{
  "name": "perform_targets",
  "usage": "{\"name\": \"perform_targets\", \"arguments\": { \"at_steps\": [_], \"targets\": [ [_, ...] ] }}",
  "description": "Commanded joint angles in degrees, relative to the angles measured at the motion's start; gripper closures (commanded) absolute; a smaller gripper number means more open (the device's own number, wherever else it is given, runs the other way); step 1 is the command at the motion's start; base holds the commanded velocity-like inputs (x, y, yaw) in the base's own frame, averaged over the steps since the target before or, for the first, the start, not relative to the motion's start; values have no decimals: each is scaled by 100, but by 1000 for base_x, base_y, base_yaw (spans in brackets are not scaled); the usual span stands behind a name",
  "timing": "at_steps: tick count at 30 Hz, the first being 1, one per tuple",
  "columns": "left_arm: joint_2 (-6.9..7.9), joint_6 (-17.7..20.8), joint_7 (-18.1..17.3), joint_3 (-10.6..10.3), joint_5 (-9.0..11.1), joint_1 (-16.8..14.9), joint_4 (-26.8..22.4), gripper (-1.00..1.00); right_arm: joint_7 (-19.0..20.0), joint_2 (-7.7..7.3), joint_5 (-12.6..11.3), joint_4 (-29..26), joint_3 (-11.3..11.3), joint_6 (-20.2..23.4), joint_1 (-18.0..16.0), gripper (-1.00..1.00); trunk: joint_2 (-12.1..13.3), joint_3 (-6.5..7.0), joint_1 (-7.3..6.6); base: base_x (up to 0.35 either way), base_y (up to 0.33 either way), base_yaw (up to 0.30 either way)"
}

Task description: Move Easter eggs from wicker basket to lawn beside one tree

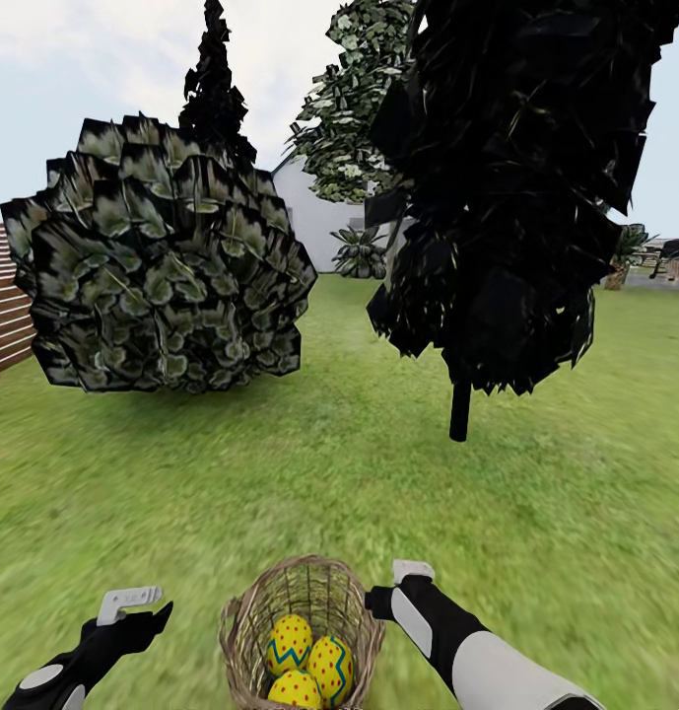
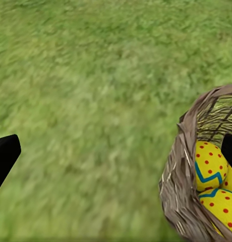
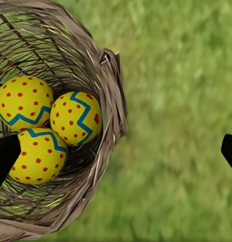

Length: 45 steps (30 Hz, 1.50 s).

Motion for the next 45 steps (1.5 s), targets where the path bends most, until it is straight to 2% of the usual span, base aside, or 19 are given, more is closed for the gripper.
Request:
{"name": "perform_targets", "arguments": {
  "at_steps": [1,30,45],
  "targets": [
    [-1,37,-21,10,40,-2,-7,-100,-43,0,-38,-7,30,22,-4,-100,-45,-25,22,0,0,0],
    [-1,37,-21,12,40,-2,-7,-100,-43,0,-41,1,32,22,-4,-100,-1208,-545,659,0,0,0],
    [-1,44,-22,16,43,-2,-16,-100,-43,0,-41,9,34,21,-4,-100,-1208,-545,659,41,0,0]
  ]
}}
